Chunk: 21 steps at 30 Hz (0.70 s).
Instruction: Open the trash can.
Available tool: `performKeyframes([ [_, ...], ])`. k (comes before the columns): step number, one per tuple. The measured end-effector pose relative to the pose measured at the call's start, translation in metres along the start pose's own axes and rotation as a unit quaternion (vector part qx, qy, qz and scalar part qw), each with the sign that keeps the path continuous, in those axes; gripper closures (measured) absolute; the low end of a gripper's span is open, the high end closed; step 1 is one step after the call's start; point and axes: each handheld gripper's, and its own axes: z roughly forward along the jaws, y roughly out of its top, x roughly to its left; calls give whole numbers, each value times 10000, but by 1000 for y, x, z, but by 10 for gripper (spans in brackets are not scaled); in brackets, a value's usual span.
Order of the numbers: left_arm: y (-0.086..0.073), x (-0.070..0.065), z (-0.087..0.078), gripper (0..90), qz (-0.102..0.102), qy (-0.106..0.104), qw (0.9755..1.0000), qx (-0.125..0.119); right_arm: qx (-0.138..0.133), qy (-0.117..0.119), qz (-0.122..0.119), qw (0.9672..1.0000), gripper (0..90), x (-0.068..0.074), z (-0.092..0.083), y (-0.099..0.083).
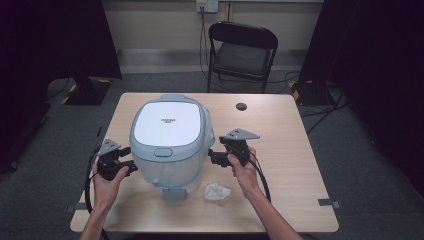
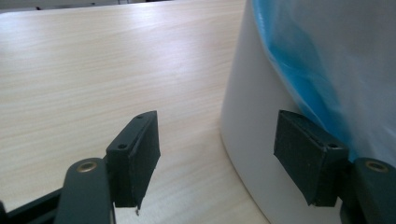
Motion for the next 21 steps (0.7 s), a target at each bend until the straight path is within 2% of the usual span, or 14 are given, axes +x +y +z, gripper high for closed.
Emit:
performKeyframes([
  [2, -6, 2, -7, 296, -64, -140, 9999, -11, 87, 31, 60, 9999, 274, -4, 0, -5],
  [5, -17, 6, -14, 301, -127, -147, 9997, 129, 134, 52, 180, 9997, 267, -10, -5, -14],
  [6, -22, 8, -18, 315, -237, -243, 9994, 98, 145, 52, 201, 9997, 266, -12, -6, -16],
  [9, -30, 5, -28, 366, -204, -446, 9988, 29, 172, -49, 246, 9995, 264, -18, -13, -24],
  [11, -33, -2, -33, 405, -108, -521, 9986, 46, 226, -133, 321, 9991, 262, -22, -16, -29],
  [12, -34, -7, -35, 430, -40, -639, 9979, 54, 283, -186, 358, 9988, 261, -24, -18, -32],
  [14, -36, -16, -37, 454, 88, -730, 9973, 70, 322, -152, 463, 9983, 259, -28, -20, -38],
  [16, -41, -25, -36, 462, 86, -906, 9957, 149, 447, -266, 408, 9978, 258, -31, -23, -44],
  [18, -47, -33, -34, 463, 134, -923, 9953, 241, 540, -385, 371, 9971, 258, -34, -26, -51],
  [21, -52, -43, -34, 478, 159, -1097, 9934, 311, 759, -567, 326, 9950, 258, -39, -31, -64],
])
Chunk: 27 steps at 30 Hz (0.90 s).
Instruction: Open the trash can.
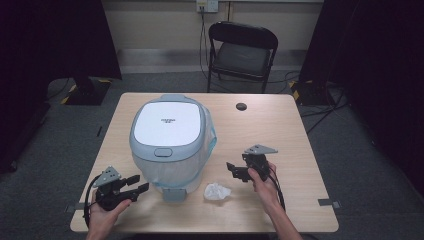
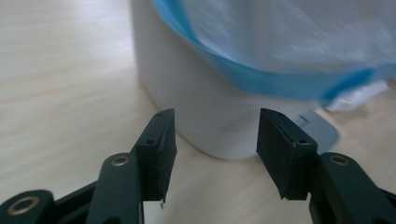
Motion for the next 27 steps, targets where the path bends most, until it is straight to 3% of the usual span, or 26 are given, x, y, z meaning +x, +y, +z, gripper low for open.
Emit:
performKeyframes([
  [2, -2, -7, 1, 499, 91, -159, 9998, 46, 100, -60, 32, 9999, 257, -5, -2, -9],
  [3, -2, -11, 2, 529, 160, -337, 9993, 94, 135, -96, 48, 9999, 257, -8, -2, -13],
  [5, -4, -19, 8, 561, 294, -431, 9984, 205, 322, -224, 37, 9992, 257, -13, -3, -23],
  [7, -5, -23, 12, 598, 275, -553, 9978, 223, 543, -307, -20, 9981, 258, -20, -2, -31],
  [12, -7, -40, 26, 655, 453, -779, 9953, 353, 543, -547, -161, 9969, 256, -24, -3, -38],
  [14, -6, -46, 30, 694, 485, -799, 9952, 302, 502, -631, -338, 9962, 232, -21, -1, -40],
  [17, -5, -52, 38, 750, 646, -790, 9943, 298, 478, -624, -353, 9963, 224, -21, -1, -41],
  [19, -6, -54, 44, 786, 637, -796, 9942, 341, 477, -580, -380, 9965, 221, -23, -1, -41],
  [21, -6, -59, 49, 822, 790, -704, 9939, 324, 479, -577, -383, 9965, 221, -23, -1, -41],
  [27, -5, -62, 60, 857, 828, -554, 9947, 235, 477, -577, -385, 9964, 220, -23, -1, -41],
])
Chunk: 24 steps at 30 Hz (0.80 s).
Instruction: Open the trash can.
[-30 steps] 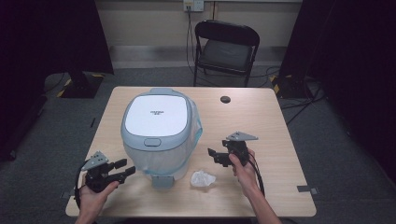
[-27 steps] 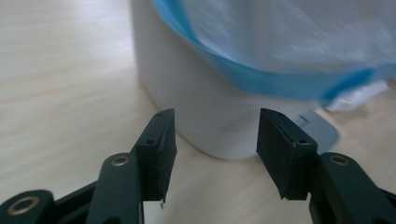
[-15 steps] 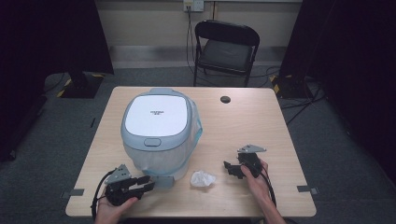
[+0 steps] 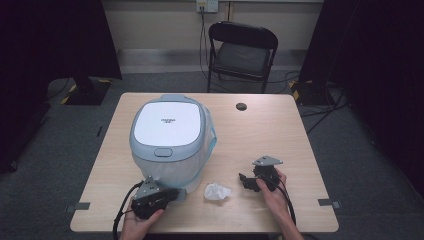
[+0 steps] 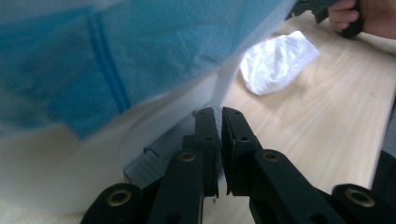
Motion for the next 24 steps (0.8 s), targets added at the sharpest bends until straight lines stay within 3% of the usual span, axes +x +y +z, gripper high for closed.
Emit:
performKeyframes([
  [2, 0, -1, 2, 877, 39, 134, 9999, -2, -1, -1, -2, 10000, 221, 0, 0, 0],
  [8, 0, 2, 3, 900, 178, 27, 9998, 51, -1, -1, 2, 10000, 221, 0, 0, 0],
  [14, -3, -1, 5, 900, 321, 134, 9994, 68, -3, -8, 2, 10000, 221, 0, 0, 0],
  [24, -7, -2, 12, 900, 315, 152, 9991, 242, 1, 16, -30, 10000, 223, 0, 0, 0],
])
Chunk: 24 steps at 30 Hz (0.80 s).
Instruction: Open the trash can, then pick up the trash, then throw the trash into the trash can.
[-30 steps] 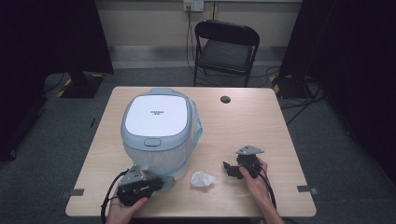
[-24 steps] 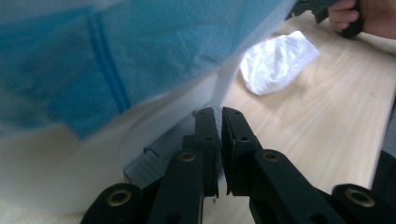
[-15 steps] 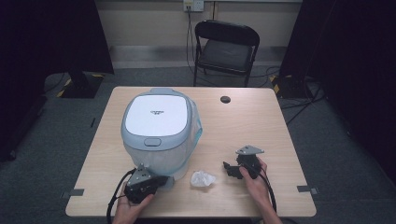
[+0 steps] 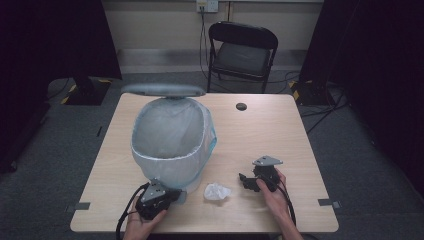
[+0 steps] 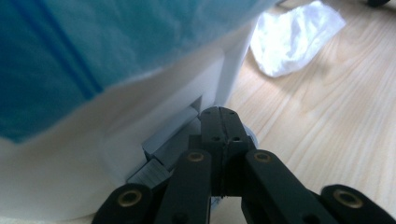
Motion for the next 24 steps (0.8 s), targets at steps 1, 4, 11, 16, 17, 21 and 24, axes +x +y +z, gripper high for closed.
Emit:
performKeyframes([
  [1, 0, 0, 0, 900, 11, 27, 10000, 13, 51, 25, -42, 10000, 237, 0, -1, 0],
  [4, 0, 0, 1, 900, 35, 46, 10000, 30, 74, 152, 41, 9998, 265, -1, -5, 1],
  [11, -1, 0, 1, 900, 26, 37, 10000, 16, -241, 690, -5, 9973, 255, 8, -29, 12],
  [16, -1, 0, 1, 900, 23, 51, 10000, -5, -416, 1189, -139, 9919, 208, 20, -41, 20],
  [17, -1, 0, 1, 900, 15, 61, 10000, -1, -409, 1235, -155, 9914, 206, 24, -42, 21],
  [21, -1, 0, 1, 900, 0, 31, 10000, -2, -441, 1654, -337, 9847, 173, 41, -43, 25],
  [24, -1, 0, 1, 900, 11, 53, 10000, -2, -451, 1797, -465, 9816, 172, 53, -41, 26],
])
